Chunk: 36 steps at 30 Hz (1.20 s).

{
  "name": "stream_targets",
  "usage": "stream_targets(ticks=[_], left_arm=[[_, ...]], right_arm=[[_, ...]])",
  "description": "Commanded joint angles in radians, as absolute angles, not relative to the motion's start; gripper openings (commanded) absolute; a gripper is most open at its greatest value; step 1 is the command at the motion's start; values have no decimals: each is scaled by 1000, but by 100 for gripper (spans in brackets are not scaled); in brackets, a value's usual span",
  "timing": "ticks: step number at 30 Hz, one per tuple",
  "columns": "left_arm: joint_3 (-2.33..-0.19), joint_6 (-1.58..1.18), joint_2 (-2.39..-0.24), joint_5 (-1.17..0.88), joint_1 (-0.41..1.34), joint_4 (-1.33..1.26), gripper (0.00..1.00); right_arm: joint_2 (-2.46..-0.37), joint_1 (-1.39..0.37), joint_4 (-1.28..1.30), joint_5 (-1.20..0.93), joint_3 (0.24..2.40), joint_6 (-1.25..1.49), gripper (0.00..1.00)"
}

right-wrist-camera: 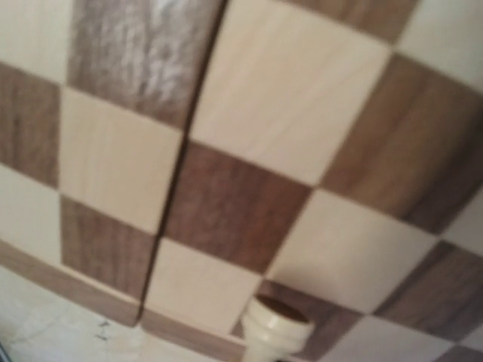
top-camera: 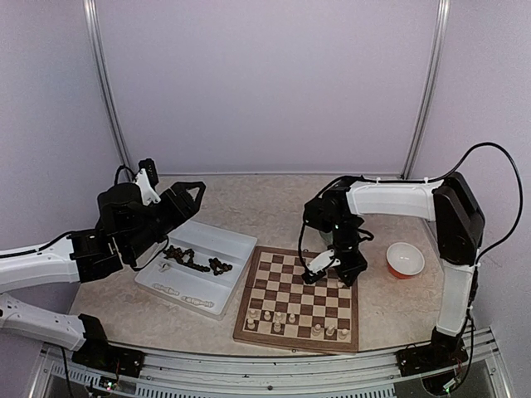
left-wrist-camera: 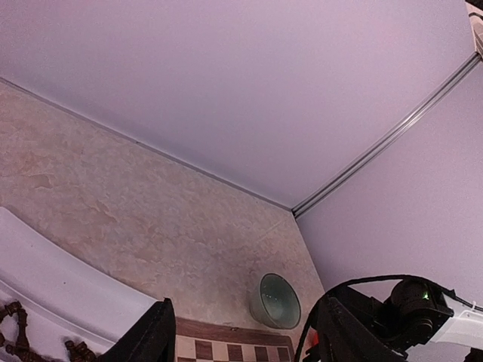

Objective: Set up the chess pieces on the board
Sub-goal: Place the pawn on the chessboard.

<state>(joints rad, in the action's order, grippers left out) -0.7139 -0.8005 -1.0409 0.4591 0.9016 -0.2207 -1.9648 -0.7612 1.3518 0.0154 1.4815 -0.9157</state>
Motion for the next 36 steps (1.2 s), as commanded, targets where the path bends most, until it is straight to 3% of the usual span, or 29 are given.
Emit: stream_targets(ticks=[1, 4, 16, 24, 27, 30, 36], left_arm=[[-688, -819, -1050, 441, 896, -257, 64], [-688, -821, -1061, 429, 896, -263, 64], [-704, -791, -1094, 398, 896, -276, 65], [-805, -656, -1106, 475, 830, 52, 75], [-811, -616, -1092, 452, 786, 85, 75], [-834, -568, -1075, 447, 756, 109, 76], [-904, -561, -1092, 424, 717, 160, 76]], right_arm=[[-1985, -752, 1376, 20, 1533, -910, 15], [-1991, -750, 1374, 11, 1550, -908, 27], [-1951, -731, 1374, 2, 1568, -917, 35], [-1783, -609, 1185, -52, 1605, -918, 42], [-1683, -537, 1016, -108, 1534, -886, 46], [-1579, -470, 917, -295, 1415, -893, 46], [-1437, -457, 728, -496, 1081, -943, 45]])
